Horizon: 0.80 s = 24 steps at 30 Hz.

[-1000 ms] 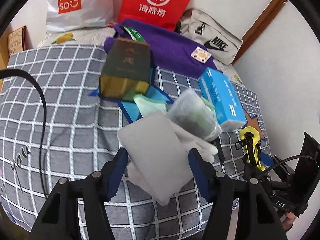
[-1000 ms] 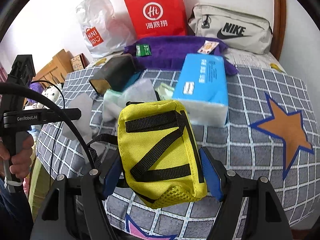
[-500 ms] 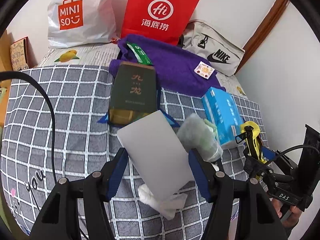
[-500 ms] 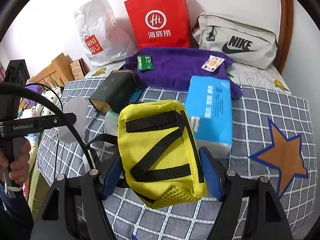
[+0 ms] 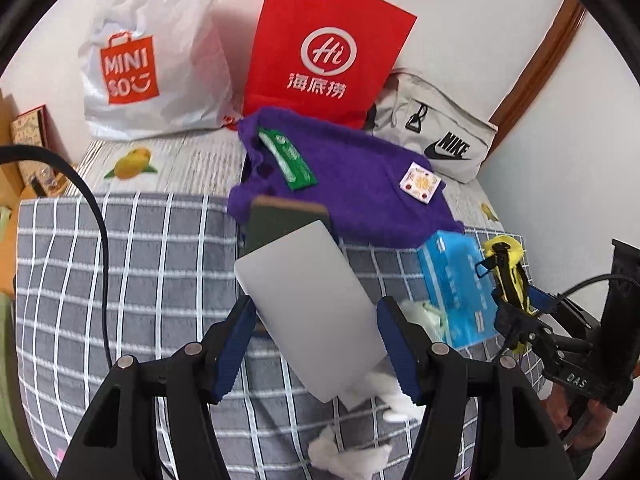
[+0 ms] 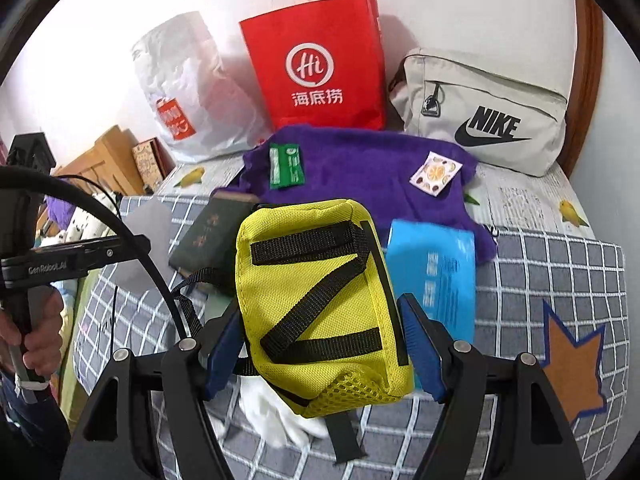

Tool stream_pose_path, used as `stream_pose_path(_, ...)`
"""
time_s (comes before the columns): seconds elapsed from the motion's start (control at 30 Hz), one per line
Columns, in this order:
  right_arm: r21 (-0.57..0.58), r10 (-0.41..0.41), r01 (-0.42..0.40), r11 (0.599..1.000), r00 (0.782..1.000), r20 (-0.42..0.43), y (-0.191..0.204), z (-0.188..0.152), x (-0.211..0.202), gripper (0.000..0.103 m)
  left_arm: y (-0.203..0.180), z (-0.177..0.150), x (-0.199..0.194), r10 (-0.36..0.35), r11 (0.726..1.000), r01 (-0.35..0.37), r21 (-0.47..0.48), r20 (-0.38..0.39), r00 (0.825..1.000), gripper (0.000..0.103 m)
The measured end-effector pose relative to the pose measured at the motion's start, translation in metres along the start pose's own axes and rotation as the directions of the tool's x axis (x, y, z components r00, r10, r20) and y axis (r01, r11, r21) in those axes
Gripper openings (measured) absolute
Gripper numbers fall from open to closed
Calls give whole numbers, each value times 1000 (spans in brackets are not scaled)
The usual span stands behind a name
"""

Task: Organize soft objects
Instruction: 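Carry the yellow bag and white foam sheet over the purple towel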

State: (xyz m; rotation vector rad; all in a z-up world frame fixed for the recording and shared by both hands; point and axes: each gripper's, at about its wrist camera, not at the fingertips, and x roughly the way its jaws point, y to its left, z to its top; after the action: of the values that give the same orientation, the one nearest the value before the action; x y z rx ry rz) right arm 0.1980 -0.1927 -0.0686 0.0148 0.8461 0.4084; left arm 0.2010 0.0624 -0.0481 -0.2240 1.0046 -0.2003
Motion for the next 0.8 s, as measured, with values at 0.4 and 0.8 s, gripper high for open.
stream_pose_path(0.4, 26, -31, 31, 999, 999, 19, -10, 55, 35, 73, -1, 67, 23, -15, 997, 13, 76, 24, 1000, 61)
stream_pose_path(0.8, 78, -69, 68, 995, 997, 21, -36, 86, 66, 73, -20, 108, 64, -58, 989, 58, 136, -3, 998, 61)
